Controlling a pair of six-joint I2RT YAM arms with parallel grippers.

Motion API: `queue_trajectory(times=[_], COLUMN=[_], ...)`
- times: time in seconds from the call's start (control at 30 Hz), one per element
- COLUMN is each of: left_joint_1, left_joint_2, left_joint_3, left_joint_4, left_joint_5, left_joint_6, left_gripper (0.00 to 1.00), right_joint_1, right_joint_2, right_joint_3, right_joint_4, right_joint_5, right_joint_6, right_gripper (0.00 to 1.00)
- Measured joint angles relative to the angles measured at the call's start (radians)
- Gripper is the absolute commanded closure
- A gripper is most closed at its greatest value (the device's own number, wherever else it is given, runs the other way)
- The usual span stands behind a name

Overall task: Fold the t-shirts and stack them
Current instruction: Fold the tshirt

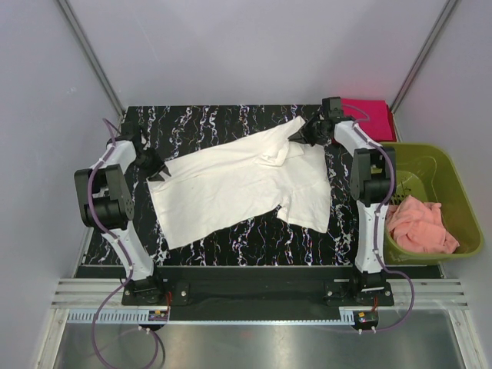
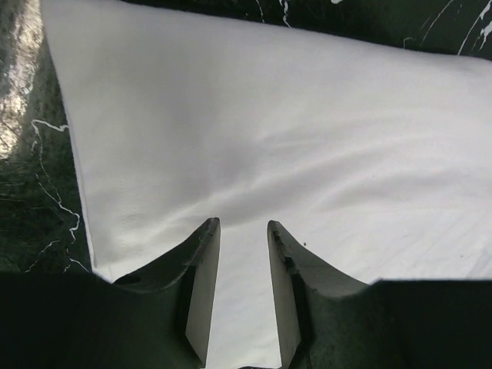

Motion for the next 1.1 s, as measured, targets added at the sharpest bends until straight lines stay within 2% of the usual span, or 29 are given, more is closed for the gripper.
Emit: queue_trajectory(times=[0.2, 0.23, 0.33, 0.37, 0.47, 0.63, 0.7, 0.83, 1.1], left_joint_1=[-0.011, -0.011, -0.011, -0.011, -0.012, -0.014, -0.017, -0.019, -0.02], left_joint_2=[-0.011, -0.011, -0.011, -0.012, -0.018, -0.032, -0.038, -0.046, -0.066], left_joint_3=[-0.032, -0.037, -0.042, -0.042, -0.042, -0.042, -0.043, -0.044, -0.044], left_joint_4=[0.001, 0.0, -0.003, -0.003, -0.003, -0.002, 0.0, 0.0, -0.006], left_joint_5=[0.0, 0.0, 0.0, 0.0, 0.0, 0.003, 0.004, 0.005, 0.007], left_joint_6=[0.001, 0.001, 0.002, 0.002, 0.002, 0.0, 0.0, 0.0, 0.0], left_gripper=[0.63, 0.63, 0.63, 0.63, 0.63, 0.63, 0.62, 0.62, 0.61], right_joint_1=[-0.003, -0.003, -0.003, -0.003, -0.003, 0.0, 0.003, 0.019, 0.045], right_joint_2=[0.163, 0.191, 0.269, 0.282, 0.253, 0.006, -0.048, -0.055, 0.041], right_joint_3=[0.128, 0.164, 0.317, 0.366, 0.402, 0.079, 0.009, -0.01, 0.04], right_joint_4=[0.104, 0.114, 0.079, 0.04, -0.063, -0.111, -0.113, -0.112, -0.121], right_joint_5=[-0.046, -0.06, -0.088, -0.088, -0.079, -0.069, -0.083, -0.1, -0.127], right_joint_6=[0.146, 0.161, 0.14, 0.109, -0.011, -0.18, -0.222, -0.293, -0.352], right_gripper=[0.88, 0.8, 0.65, 0.57, 0.45, 0.44, 0.43, 0.44, 0.41])
